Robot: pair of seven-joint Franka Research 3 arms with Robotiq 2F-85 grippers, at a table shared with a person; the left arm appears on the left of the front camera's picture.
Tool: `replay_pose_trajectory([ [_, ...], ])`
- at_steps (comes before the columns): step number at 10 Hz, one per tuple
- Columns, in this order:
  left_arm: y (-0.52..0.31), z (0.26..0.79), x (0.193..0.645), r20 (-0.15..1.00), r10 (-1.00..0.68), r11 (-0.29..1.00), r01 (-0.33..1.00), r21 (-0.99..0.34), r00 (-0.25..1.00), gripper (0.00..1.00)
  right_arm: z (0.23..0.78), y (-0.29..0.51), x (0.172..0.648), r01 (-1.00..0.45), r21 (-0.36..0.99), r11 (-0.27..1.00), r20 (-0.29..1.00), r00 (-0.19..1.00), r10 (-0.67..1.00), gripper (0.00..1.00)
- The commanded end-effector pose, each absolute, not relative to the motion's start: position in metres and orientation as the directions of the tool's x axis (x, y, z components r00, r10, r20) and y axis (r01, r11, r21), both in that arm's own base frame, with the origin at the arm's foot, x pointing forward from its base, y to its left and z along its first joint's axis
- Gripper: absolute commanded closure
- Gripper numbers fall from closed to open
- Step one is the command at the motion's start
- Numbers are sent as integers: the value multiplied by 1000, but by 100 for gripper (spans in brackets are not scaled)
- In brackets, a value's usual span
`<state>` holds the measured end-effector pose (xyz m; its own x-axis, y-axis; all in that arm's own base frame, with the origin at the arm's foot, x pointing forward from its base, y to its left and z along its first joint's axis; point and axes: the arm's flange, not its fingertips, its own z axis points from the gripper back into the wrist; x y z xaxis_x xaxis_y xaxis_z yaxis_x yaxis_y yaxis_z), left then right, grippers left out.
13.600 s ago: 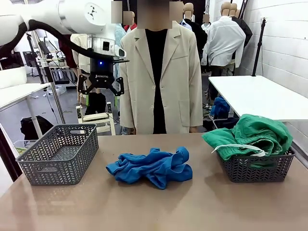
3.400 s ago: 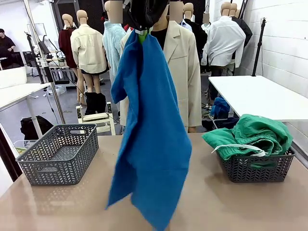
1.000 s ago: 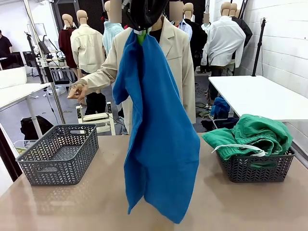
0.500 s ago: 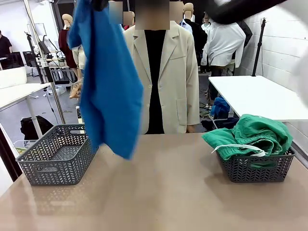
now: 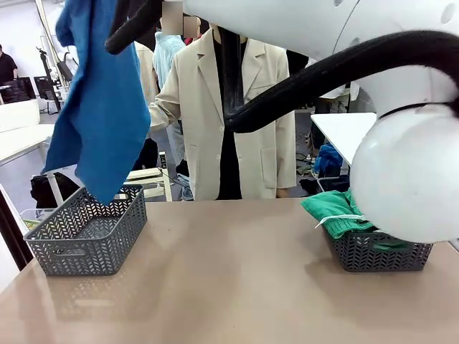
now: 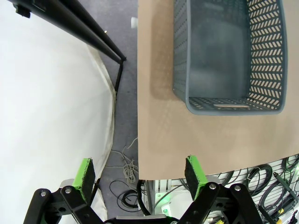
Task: Sort the tops and bottoms.
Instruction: Sort the clothes according to human instructions.
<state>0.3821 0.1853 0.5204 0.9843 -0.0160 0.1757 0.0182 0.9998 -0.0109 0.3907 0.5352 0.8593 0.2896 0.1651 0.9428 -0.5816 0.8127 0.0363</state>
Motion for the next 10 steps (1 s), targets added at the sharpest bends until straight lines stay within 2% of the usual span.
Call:
replay_pose_trajectory([
  [1, 188, 522, 382, 168, -19, 1000, 20, -5, 986, 0, 871, 532, 375, -605, 23, 796, 940, 284, 189, 100],
  [10, 188, 522, 382, 168, -19, 1000, 20, -5, 986, 0, 871, 532, 375, -605, 23, 796, 940, 284, 189, 100],
])
